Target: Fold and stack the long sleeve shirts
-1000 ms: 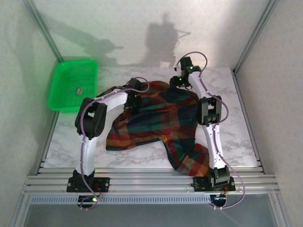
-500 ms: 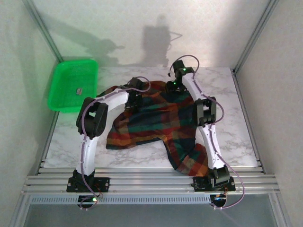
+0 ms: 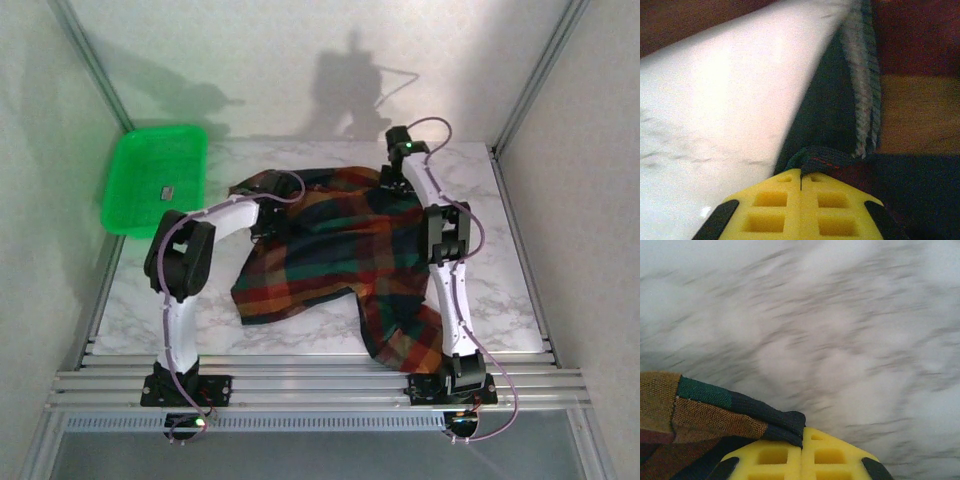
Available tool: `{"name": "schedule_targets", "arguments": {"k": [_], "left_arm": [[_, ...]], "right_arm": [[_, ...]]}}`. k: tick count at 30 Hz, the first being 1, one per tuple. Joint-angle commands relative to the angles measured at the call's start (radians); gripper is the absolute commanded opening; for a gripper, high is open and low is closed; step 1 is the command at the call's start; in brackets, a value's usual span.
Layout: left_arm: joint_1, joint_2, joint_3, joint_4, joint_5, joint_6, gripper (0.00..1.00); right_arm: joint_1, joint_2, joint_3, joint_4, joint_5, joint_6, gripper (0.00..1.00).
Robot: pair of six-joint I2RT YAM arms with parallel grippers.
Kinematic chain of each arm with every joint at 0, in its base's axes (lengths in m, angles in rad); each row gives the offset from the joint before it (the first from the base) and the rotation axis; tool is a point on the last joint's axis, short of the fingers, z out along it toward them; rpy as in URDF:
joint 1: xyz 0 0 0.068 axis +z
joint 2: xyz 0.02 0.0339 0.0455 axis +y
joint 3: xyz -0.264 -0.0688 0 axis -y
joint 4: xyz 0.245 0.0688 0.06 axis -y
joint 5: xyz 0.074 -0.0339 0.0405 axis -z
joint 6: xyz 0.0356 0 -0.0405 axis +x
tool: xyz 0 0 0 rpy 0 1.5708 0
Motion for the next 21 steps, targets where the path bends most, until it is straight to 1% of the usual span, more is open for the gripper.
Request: {"name": "schedule_targets", "arguments": {"k": [1, 7, 16, 18, 21], "left_arm": [[0.039, -0.086, -0.058, 0.012, -0.049, -0.04, 0.0], [0.097, -0.145, -0.102, 0.041, -0.08, -0.072, 0.0], [0.174, -0.157, -0.038, 0.014, -0.155, -0.069, 0.0], [0.192, -0.15, -0.013, 0.014, -0.147, -0.069, 0.0], [0.194, -0.132, 0.047, 0.019, -0.149, -0.065, 0.0]], "right_arm": [[-0.053, -0.087, -0.023, 0.049, 0.077, 0.099, 0.0], [-0.099, -0.113, -0.011, 0.069, 0.042, 0.116, 0.0], [-0.143, -0.129, -0.009, 0.105, 0.026, 0.131, 0.0], [-0.156, -0.127, -0.002, 0.141, -0.007, 0.143, 0.0], [-0.173, -0.123, -0.003, 0.207, -0.07, 0.191, 0.0]]}}
